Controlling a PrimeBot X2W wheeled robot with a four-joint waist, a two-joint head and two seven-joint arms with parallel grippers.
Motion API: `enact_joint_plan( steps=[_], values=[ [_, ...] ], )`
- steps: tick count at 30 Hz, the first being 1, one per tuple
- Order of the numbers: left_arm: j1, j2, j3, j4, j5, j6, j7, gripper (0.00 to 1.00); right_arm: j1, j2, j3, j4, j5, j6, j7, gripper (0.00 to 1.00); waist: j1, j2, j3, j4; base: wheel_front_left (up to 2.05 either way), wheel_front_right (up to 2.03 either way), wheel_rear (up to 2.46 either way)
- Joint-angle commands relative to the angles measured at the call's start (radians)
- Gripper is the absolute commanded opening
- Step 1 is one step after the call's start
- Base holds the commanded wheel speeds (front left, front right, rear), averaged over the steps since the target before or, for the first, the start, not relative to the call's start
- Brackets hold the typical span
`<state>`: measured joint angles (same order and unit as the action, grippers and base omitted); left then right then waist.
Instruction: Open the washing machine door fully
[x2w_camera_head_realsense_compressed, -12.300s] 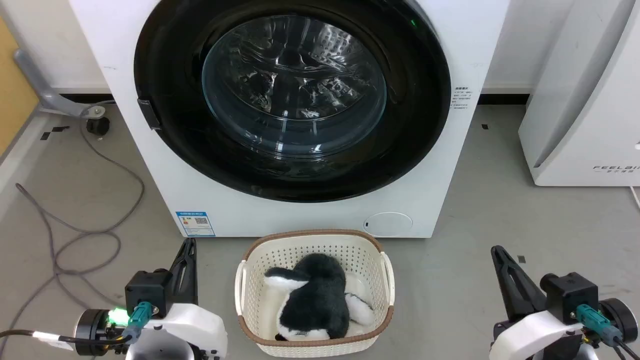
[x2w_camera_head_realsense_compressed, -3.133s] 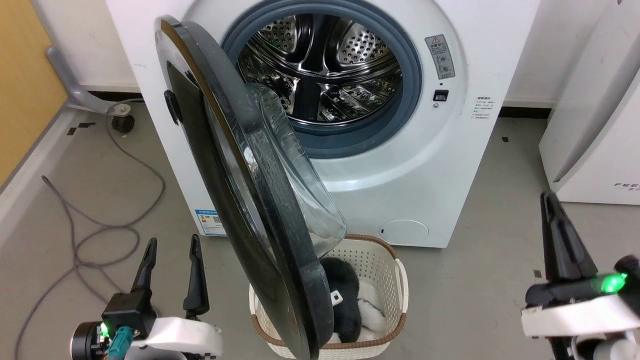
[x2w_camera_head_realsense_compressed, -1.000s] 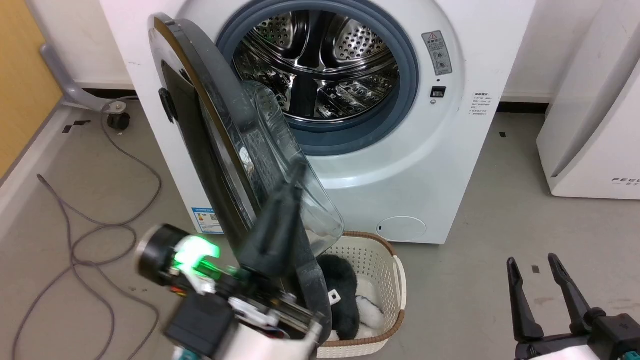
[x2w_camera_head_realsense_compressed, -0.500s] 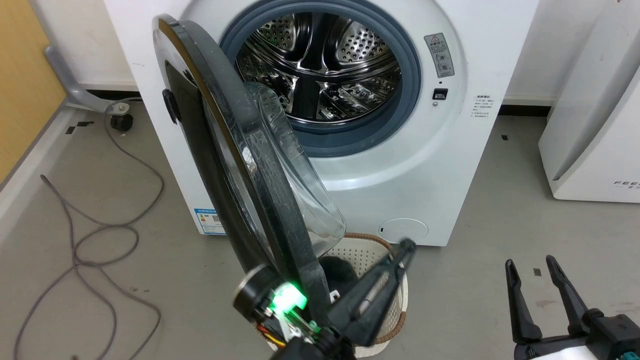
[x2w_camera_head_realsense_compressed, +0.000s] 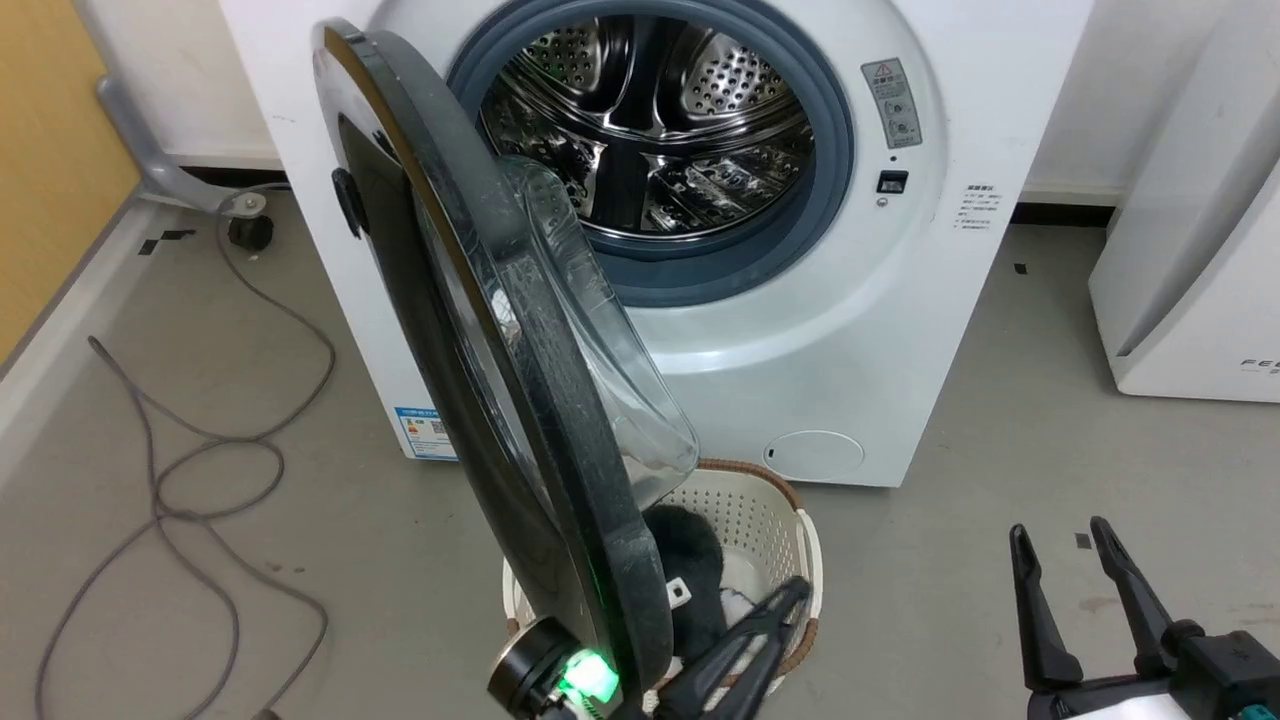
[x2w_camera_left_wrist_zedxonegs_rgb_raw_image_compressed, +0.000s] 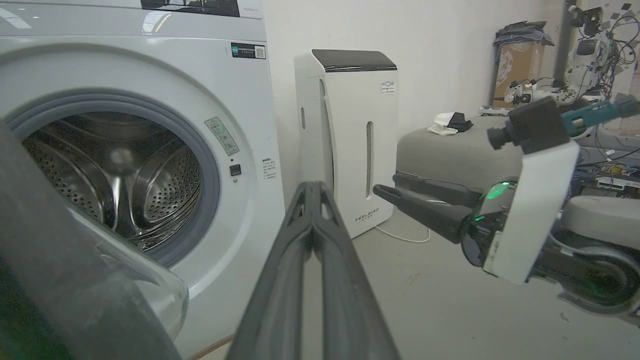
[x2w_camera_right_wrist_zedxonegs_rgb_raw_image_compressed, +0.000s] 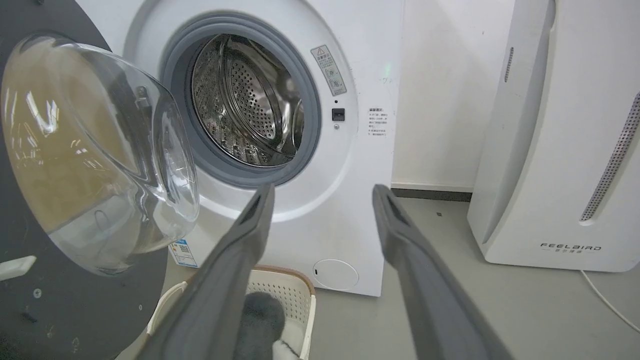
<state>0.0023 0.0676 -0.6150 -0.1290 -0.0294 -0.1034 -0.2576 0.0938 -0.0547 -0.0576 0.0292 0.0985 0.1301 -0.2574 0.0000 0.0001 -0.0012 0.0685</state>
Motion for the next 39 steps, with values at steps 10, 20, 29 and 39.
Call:
enact_joint_plan(
  steps=[10,20,29,39],
  values=[
    [0.017,-0.009,0.096,0.124,-0.047,0.075,-0.004,0.00,-0.010,0.005,0.004,0.031,0.008,0.001,-0.004,1.00,0.0000,-0.0001,0.016,0.013,0.00,0.00,0.00],
    [0.040,-0.014,0.134,0.143,-0.054,0.088,-0.004,0.00,-0.010,0.005,-0.001,0.045,0.011,0.001,-0.004,1.00,0.0000,-0.0001,0.025,0.067,0.00,0.00,0.00],
    [0.075,-0.015,0.172,0.108,-0.052,0.104,-0.004,0.00,-0.013,0.005,0.004,0.050,0.016,0.001,-0.004,1.00,0.0000,-0.0001,0.028,0.149,0.00,0.00,0.00],
    [0.123,-0.014,0.230,0.083,-0.050,0.124,-0.004,0.00,-0.013,0.005,0.001,0.049,0.017,0.001,-0.004,1.00,0.0000,-0.0001,0.034,0.234,0.00,0.00,0.00]
  ],
)
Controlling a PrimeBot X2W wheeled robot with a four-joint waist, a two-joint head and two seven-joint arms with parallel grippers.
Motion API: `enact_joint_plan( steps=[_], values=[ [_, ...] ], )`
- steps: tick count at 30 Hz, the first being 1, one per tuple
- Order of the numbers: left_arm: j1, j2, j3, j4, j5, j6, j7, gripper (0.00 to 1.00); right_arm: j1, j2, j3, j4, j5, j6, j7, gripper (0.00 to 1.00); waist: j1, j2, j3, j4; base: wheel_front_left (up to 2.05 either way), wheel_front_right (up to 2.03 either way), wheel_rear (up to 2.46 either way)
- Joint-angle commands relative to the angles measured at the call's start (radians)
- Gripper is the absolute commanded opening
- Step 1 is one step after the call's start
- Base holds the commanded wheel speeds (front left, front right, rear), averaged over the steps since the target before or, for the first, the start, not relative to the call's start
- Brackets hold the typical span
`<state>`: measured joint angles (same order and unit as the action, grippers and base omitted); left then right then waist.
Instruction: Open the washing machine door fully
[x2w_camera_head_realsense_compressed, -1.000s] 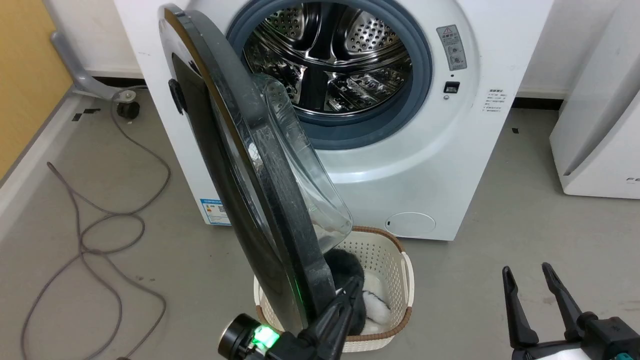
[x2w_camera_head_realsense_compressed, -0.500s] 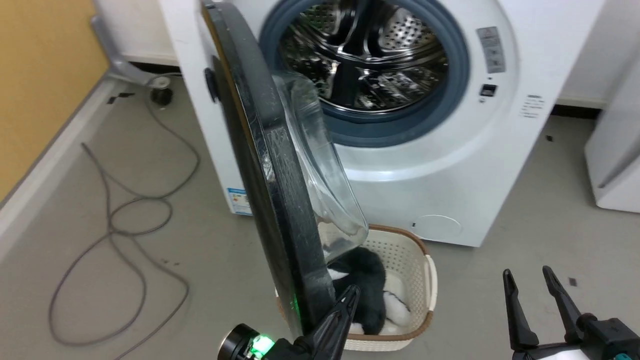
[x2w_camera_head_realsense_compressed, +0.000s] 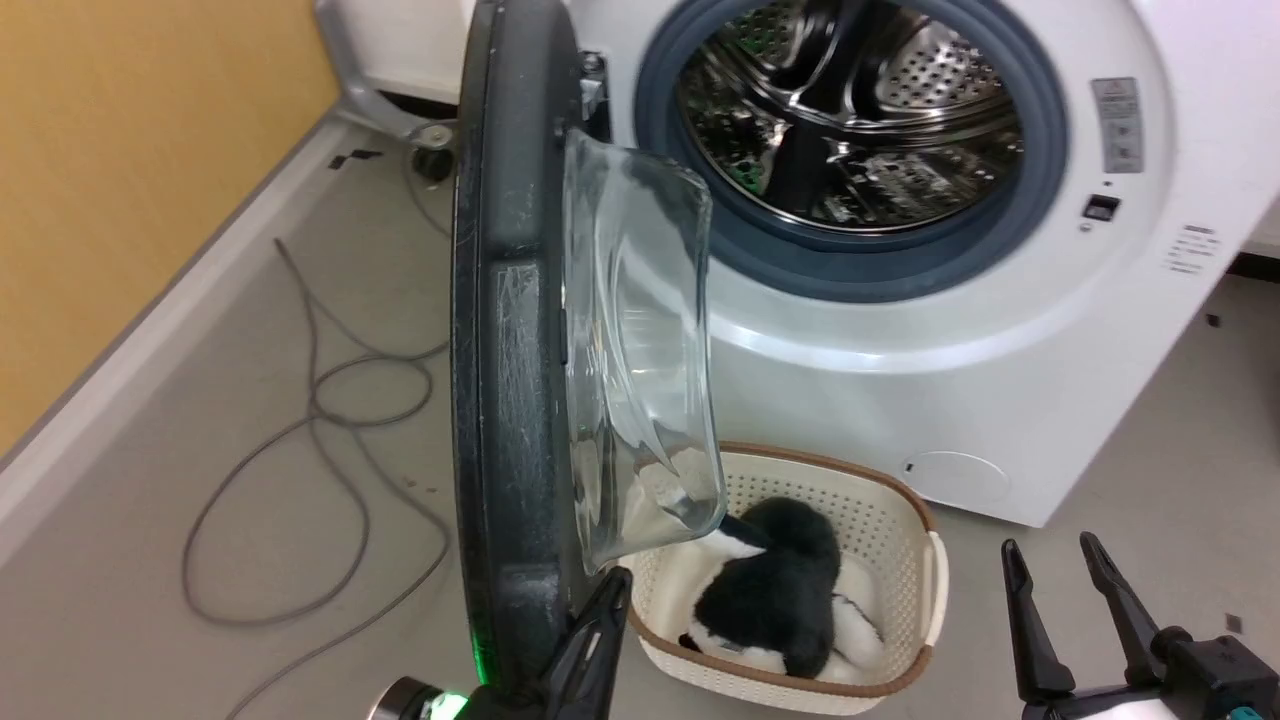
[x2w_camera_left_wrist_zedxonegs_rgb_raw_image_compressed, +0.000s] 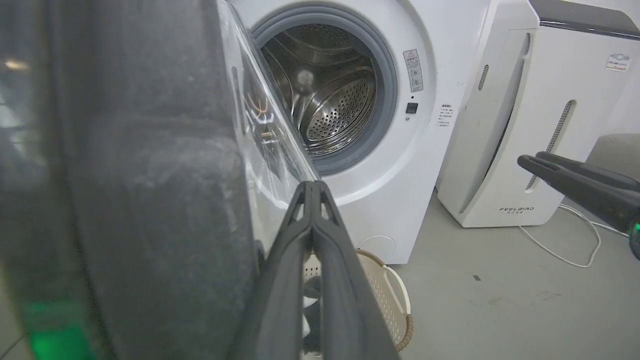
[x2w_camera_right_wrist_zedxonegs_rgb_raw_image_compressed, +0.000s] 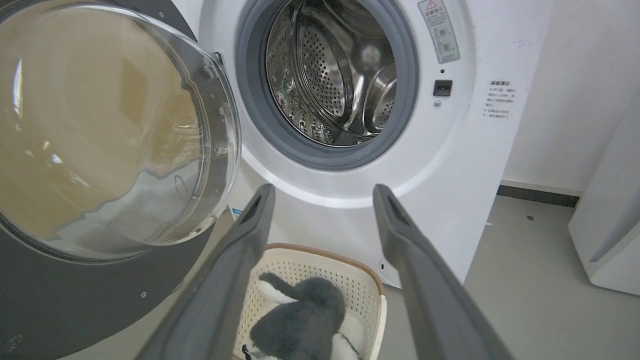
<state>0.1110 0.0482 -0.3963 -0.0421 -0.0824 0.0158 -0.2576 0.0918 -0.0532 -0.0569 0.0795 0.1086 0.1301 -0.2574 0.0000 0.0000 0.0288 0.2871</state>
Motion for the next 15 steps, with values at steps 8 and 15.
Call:
enact_joint_plan(
  steps=[8,15],
  values=[
    [0.019,0.016,0.091,-0.004,0.006,0.021,-0.004,0.00,-0.014,0.003,0.001,0.000,0.003,0.001,-0.004,1.00,0.0000,0.0000,0.013,0.056,0.00,0.00,0.00],
    [0.008,0.038,0.201,-0.002,0.000,0.041,-0.004,0.00,-0.019,0.003,0.001,0.000,-0.003,0.001,-0.004,1.00,0.0000,0.0000,0.024,0.080,0.00,0.00,0.00]
  ],
)
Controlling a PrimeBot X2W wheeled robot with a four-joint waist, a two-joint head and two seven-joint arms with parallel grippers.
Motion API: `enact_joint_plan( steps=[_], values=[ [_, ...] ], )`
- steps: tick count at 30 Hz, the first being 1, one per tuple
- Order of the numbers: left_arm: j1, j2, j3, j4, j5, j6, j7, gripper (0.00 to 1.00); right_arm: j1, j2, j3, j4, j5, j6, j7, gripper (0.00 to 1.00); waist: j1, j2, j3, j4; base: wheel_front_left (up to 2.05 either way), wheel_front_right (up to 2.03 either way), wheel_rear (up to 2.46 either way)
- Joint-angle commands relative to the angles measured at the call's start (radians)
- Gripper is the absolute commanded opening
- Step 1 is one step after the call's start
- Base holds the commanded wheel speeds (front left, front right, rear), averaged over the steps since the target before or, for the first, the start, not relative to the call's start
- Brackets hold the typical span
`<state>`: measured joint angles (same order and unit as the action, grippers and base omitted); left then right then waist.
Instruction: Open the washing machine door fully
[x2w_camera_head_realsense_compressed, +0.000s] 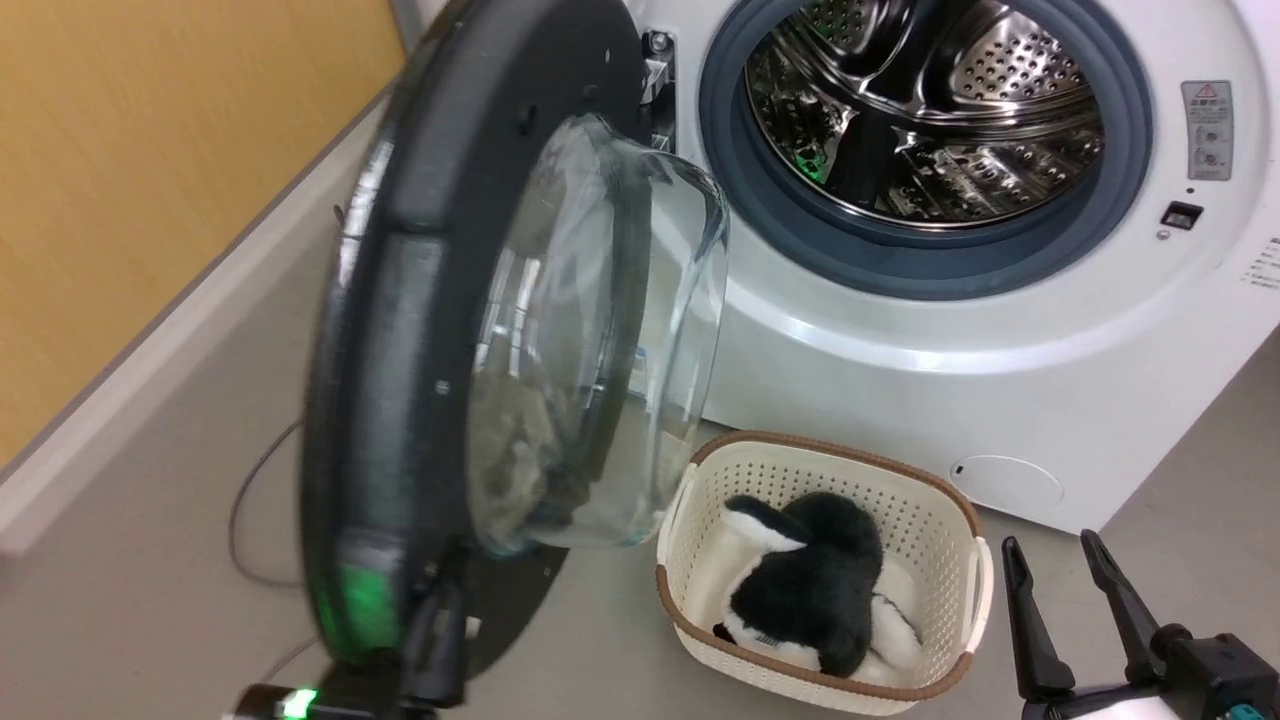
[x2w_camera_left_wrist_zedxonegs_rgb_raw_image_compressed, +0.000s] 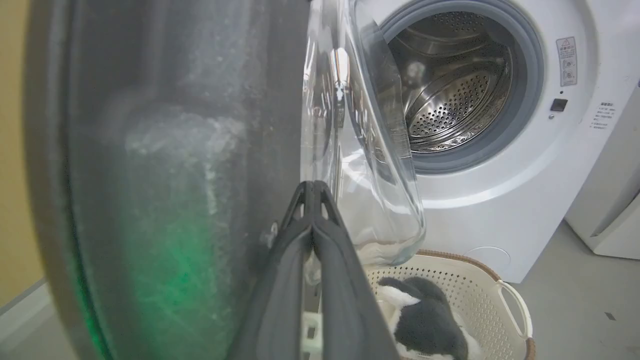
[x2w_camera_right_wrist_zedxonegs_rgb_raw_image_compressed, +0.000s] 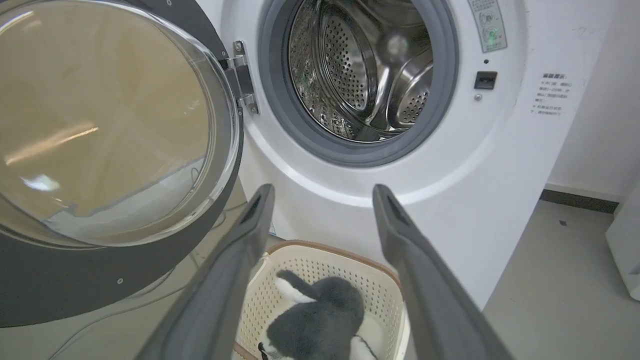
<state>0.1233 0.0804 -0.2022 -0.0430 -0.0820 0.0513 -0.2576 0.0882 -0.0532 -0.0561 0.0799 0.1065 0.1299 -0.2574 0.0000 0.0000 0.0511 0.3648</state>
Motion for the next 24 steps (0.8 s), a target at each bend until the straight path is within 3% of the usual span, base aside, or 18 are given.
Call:
enact_joint_plan(
  steps=[1,17,24],
  values=[
    [-0.004,0.008,0.026,-0.002,-0.004,0.009,-0.004,0.00,-0.017,0.003,0.001,0.000,-0.002,0.001,-0.004,1.00,0.0000,0.0000,0.004,0.004,0.00,0.00,0.00],
    [-0.115,0.037,0.303,0.076,-0.053,0.018,-0.004,0.00,-0.053,0.003,0.011,-0.005,-0.039,0.001,-0.004,1.00,0.0000,0.0000,0.074,0.005,0.00,0.00,0.00],
    [-0.221,0.044,0.420,0.162,-0.072,-0.001,-0.004,0.00,-0.081,0.003,0.010,-0.007,-0.062,0.001,-0.004,1.00,0.0000,0.0000,0.127,-0.012,0.00,0.00,0.00]
  ],
)
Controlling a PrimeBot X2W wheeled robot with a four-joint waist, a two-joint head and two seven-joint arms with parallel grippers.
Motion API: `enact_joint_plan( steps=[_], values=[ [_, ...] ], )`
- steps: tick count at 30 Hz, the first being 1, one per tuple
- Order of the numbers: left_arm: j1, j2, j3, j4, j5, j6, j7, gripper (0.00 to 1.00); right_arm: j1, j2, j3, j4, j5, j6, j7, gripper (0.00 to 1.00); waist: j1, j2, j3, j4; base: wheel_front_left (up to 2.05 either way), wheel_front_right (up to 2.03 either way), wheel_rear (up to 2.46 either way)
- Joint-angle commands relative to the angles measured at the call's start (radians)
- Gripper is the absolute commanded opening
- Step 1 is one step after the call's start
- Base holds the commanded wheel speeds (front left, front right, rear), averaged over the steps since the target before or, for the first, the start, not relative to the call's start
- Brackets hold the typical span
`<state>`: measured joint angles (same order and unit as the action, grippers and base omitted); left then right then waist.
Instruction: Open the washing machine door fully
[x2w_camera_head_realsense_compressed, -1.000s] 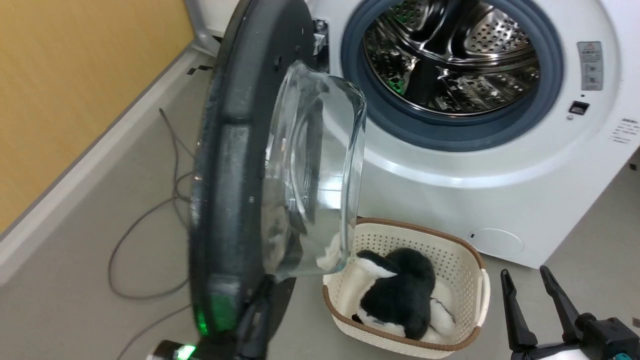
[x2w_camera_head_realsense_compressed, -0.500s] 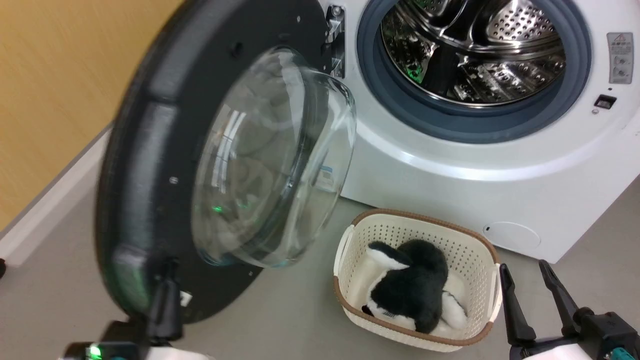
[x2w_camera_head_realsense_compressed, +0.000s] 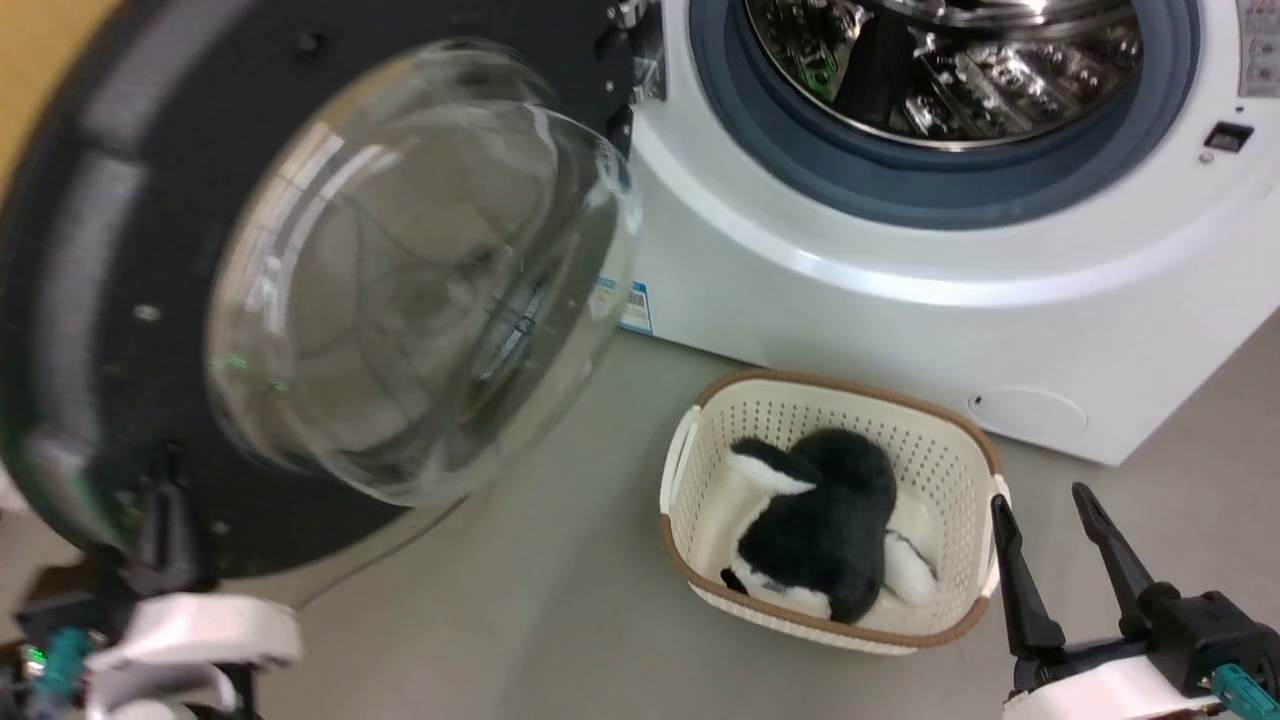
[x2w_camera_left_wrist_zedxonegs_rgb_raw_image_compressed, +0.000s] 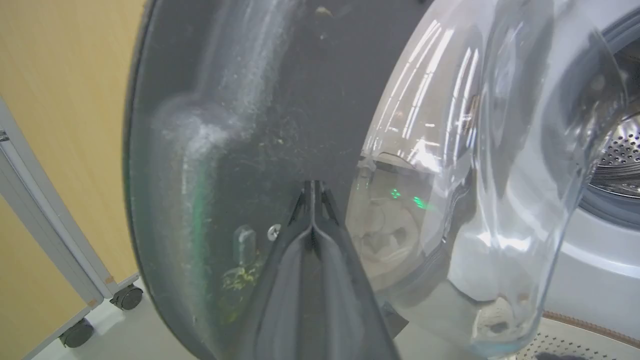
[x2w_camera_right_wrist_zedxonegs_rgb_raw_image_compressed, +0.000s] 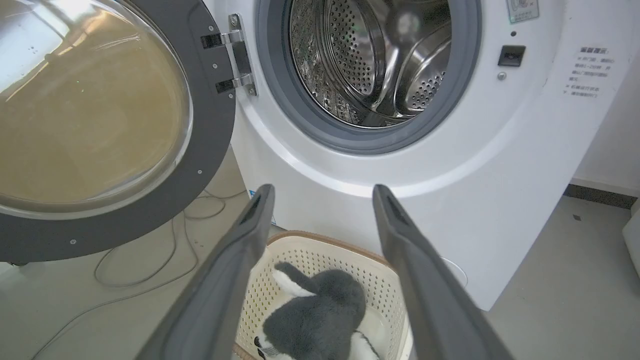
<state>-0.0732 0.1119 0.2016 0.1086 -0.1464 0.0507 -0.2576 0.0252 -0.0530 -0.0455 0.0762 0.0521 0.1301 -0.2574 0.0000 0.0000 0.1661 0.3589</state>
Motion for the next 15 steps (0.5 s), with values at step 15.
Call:
enact_joint_plan(
  steps=[15],
  values=[
    [-0.172,0.036,0.183,0.137,0.016,-0.018,-0.004,0.00,-0.064,0.003,-0.002,0.001,-0.026,0.001,-0.004,1.00,0.0000,0.0000,0.073,-0.043,0.00,0.00,0.00]
  ],
)
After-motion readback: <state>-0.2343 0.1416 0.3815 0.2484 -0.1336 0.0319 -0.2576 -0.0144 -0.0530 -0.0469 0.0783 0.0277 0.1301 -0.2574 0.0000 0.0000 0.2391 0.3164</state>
